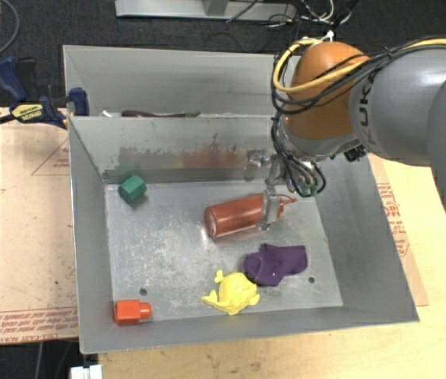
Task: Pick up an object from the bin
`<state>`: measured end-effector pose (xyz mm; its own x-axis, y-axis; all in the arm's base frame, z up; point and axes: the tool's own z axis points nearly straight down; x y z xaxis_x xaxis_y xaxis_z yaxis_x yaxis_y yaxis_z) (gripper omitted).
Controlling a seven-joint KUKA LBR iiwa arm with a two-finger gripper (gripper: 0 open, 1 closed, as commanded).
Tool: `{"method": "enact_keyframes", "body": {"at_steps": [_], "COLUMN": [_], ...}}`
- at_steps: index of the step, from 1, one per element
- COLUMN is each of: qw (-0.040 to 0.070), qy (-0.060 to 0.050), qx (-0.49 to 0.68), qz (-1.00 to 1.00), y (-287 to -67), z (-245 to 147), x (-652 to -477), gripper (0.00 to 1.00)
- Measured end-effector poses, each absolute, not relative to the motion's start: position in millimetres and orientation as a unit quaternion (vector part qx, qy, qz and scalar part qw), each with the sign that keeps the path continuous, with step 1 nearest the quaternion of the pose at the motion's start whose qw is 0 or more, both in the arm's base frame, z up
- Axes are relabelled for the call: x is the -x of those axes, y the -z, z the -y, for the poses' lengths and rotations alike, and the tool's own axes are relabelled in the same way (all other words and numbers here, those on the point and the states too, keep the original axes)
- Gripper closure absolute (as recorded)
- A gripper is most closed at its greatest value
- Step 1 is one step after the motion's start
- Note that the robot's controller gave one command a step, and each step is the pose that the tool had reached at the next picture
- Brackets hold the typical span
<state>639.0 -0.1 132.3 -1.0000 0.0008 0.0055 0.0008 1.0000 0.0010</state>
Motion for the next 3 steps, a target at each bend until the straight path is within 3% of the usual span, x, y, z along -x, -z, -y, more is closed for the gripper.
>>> {"method": "enact_keyframes", "body": {"at_steps": [1,3], "qw": [-0.001,-0.001], "qy": [0.000,0.001], "qx": [0.000,-0.128], "qz": [1.000,0.992], "y": [-137.4,-68.9], "z": [0.1,-8.7], "x": [-640.8,-633.9], "gripper": [0.00,0.00]}}
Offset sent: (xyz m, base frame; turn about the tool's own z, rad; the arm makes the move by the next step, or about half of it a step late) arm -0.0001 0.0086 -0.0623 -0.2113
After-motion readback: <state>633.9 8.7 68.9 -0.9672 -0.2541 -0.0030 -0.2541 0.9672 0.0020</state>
